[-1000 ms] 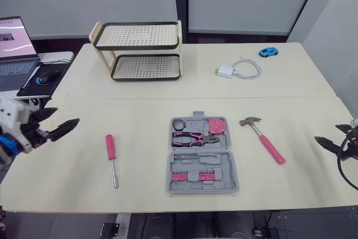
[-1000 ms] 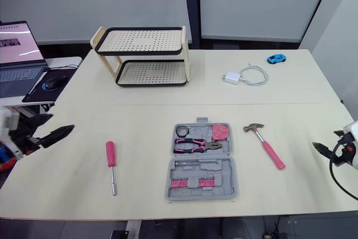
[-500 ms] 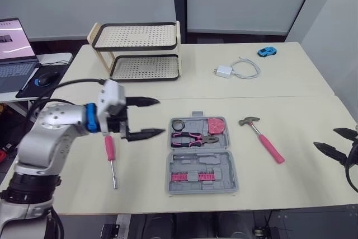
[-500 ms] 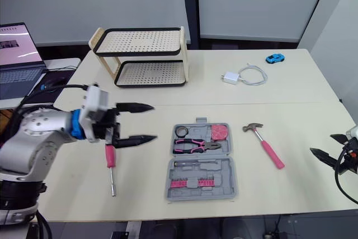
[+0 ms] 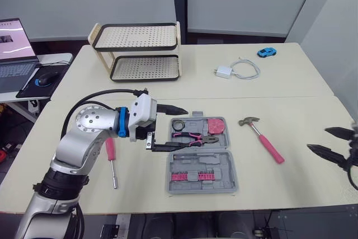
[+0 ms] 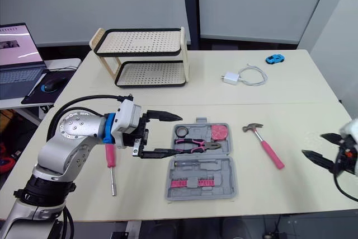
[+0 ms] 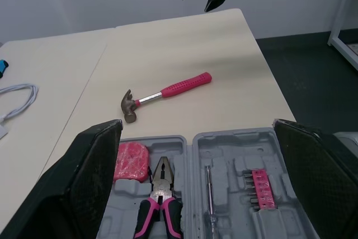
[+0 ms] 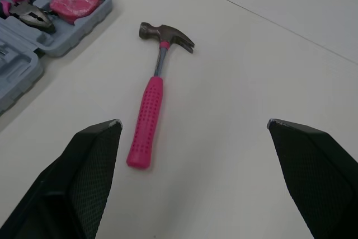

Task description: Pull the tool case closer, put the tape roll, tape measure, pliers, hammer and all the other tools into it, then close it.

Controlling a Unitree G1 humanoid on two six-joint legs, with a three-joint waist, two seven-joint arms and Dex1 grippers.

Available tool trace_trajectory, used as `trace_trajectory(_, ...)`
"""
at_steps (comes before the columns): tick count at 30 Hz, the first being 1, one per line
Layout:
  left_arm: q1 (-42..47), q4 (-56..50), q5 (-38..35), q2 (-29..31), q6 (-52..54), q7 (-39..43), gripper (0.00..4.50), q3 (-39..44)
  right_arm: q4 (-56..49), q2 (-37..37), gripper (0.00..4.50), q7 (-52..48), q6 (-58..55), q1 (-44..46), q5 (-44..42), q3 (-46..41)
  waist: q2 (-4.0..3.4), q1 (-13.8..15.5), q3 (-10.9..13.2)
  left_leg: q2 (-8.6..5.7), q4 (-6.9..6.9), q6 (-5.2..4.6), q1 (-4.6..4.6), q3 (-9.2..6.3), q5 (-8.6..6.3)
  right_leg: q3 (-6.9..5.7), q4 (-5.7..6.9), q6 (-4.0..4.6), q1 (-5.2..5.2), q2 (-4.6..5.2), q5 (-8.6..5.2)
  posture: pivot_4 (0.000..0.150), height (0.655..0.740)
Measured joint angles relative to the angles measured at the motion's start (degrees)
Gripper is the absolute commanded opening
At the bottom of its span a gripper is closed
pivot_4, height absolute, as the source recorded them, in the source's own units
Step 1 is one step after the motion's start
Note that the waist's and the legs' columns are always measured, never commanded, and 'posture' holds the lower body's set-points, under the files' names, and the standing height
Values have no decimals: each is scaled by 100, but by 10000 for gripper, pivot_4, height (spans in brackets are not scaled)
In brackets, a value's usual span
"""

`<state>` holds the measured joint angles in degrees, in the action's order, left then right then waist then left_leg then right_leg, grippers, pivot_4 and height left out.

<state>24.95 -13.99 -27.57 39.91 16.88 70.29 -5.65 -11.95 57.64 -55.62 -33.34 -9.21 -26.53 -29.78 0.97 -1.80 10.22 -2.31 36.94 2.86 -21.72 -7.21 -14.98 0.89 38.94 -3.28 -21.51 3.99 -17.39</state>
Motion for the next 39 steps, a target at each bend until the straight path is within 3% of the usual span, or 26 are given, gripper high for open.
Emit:
trace_trajectory(7,-243,-275,89,-101,52,-353,45000,-47,746,-315,44733,535,-475,2027,519,1761,4,-2,3,3,3,1,-4,-6,1,-2,-1,0,-2,7,0,1500,7400)
trace_trajectory(12,-449,-601,109,-208,198,-669,45000,-115,1263,-820,44733,834,-521,2571,960,2639,4,32,2,4,4,1,-17,-18,1,-3,-5,0,-6,17,0,1500,7400)
trace_trajectory(24,-612,-839,222,-337,298,-1169,45000,-179,2323,-1862,44733,1494,-331,3138,1625,3276,2,2,1,0,3,2,-14,-16,1,-1,4,0,-14,6,0,1500,7400)
trace_trajectory(32,-611,-831,271,-338,298,-1216,45000,-193,2695,-2067,44733,1711,-232,3290,1881,3341,2,4,1,-1,3,1,-15,-14,1,1,2,0,-15,8,0,1500,7400)
trace_trajectory(36,-611,-831,288,-338,297,-1215,45000,-199,2718,-2212,35508,1826,-288,3281,1914,3341,1,-1,1,-1,2,1,-15,-15,1,1,3,0,-16,6,0,1500,7400)
trace_trajectory(39,-605,-831,290,-338,297,-1214,45000,-227,2703,-2219,24655,1866,-321,3282,1956,3338,1,-1,1,-1,3,1,-14,-15,1,1,3,0,-16,6,0,1500,7400)
